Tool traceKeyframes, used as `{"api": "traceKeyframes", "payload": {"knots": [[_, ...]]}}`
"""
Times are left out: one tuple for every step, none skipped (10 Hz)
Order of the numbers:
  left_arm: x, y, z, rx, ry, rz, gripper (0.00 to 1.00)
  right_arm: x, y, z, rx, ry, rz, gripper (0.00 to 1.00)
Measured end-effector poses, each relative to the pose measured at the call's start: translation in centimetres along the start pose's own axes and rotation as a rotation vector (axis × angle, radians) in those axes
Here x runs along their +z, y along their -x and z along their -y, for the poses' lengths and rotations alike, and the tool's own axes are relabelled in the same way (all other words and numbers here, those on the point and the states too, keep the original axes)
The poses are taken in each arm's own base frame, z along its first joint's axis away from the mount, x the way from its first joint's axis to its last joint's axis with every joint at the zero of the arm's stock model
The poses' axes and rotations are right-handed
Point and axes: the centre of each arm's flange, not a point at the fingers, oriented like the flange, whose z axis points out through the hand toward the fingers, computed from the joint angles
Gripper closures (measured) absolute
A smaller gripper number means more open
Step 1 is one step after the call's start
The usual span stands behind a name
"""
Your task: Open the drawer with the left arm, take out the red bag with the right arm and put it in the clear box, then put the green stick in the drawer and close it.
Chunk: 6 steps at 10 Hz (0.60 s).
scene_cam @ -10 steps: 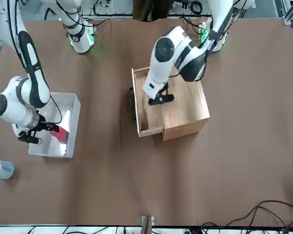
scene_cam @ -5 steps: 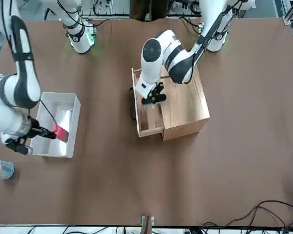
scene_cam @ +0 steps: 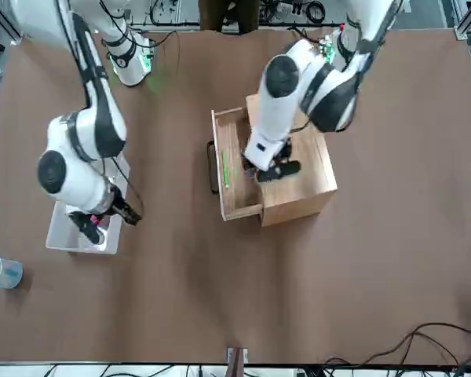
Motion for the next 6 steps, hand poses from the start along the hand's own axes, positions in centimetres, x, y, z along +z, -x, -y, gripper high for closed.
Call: {"api": "traceKeyframes", "payload": {"knots": [[-1.7, -1.9, 2.9, 0.015, -0.003, -0.021, 0.0, 1.1, 2.7, 1.7, 0.054, -0.008, 0.044, 0.53], [-2.9, -3.8, 5.9, 0.036, 0.001, -0.032, 0.0, 2.3, 4.8, 2.9, 0.107, -0.015, 0.081, 0.67], [-3.9, -5.3, 8.7, 0.051, 0.015, -0.03, 0.0, 3.8, 6.3, 3.5, 0.146, -0.014, 0.093, 0.85], [-5.2, -6.4, 11.5, 0.062, 0.034, -0.03, 0.0, 5.6, 7.4, 3.5, 0.162, -0.009, 0.091, 0.97], [-6.8, -7.3, 14.8, 0.082, 0.055, -0.037, 0.0, 7.2, 8.5, 3.6, 0.163, -0.018, 0.085, 0.98], [-8.5, -7.7, 18.3, 0.103, 0.075, -0.048, 0.0, 8.6, 9.9, 3.9, 0.174, -0.049, 0.096, 0.99]]}}
